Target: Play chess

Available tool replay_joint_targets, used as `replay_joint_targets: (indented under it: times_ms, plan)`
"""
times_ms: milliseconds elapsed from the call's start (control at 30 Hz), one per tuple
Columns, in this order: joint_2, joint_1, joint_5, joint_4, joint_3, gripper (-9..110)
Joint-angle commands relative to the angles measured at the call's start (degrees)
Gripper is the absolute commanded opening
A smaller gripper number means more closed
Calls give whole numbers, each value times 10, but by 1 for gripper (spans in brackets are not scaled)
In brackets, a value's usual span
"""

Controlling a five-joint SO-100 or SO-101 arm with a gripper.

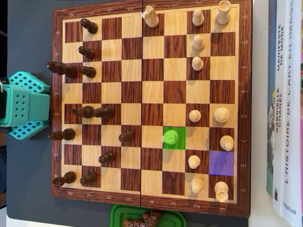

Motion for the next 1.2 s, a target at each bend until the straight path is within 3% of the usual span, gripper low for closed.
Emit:
replay_joint_targets:
  times_ms: [0, 233, 733, 1167]
  plan:
    - [-5, -14, 6, -88, 11, 14]
    - [-5, -40, 3, -286, 84, 13]
    - [-5, -41, 1, -522, 84, 13]
    - [-5, -41, 5, -536, 84, 13]
